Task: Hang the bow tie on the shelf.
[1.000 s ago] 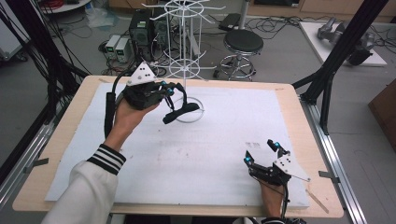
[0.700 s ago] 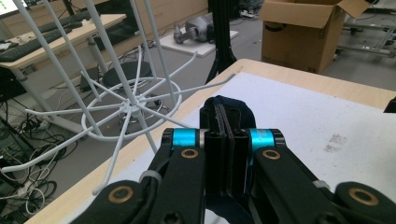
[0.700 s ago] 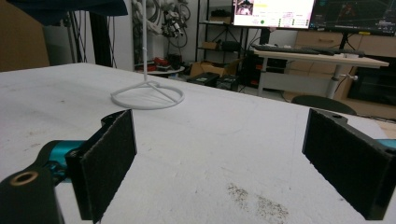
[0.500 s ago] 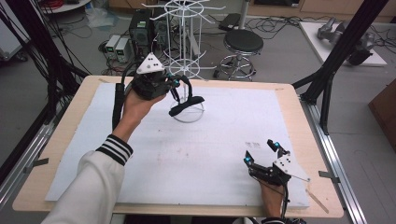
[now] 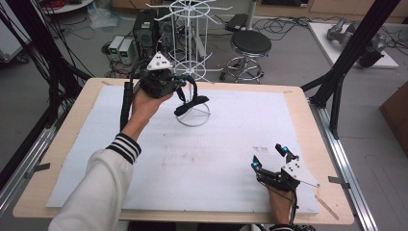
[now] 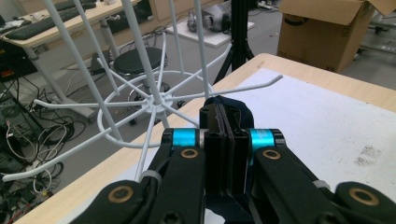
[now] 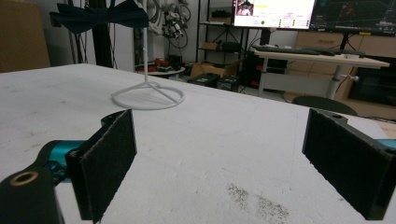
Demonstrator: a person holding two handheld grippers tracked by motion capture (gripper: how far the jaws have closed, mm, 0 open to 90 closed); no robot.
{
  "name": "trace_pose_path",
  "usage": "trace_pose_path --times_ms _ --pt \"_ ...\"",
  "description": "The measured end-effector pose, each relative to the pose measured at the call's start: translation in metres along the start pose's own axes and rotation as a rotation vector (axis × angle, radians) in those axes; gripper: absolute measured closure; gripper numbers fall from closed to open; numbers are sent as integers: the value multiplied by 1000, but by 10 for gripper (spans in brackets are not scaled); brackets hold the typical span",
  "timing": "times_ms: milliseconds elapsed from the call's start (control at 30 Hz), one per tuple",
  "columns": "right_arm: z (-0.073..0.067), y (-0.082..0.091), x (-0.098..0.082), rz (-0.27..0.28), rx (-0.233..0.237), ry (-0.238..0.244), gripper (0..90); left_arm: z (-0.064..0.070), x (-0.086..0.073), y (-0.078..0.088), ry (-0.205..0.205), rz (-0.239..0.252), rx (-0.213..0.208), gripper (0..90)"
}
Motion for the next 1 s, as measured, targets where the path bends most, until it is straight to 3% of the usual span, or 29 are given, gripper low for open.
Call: trace_pose_path --times_ms 300,533,600,667,733,833,1000 --pt "0 0 0 0 2 2 90 -4 -2 -4 4 -15 25 835" --pt "0 0 0 0 3 1 89 -8 0 -1 27 -1 56 656" --pt "1 0 0 1 2 -3 90 -9 1 1 28 14 67 522" --pt "1 0 0 1 2 -9 90 -11 4 3 16 37 73 452" --pt "1 0 0 2 2 -7 90 -12 6 6 29 66 60 321" --pt "1 0 0 3 1 -9 90 -11 7 12 32 96 52 205" --pt "2 0 0 8 1 -6 90 -1 3 37 19 188 12 145"
Point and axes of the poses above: each handheld gripper's, and its own axes: y roughly backward along the jaws, x roughly out of its top, z roughly to its right, the point moved 7 cm from there along -y, roughly forward along the jaws, and after that the axes turned 1 degree about -y, right-handed, at the moved point
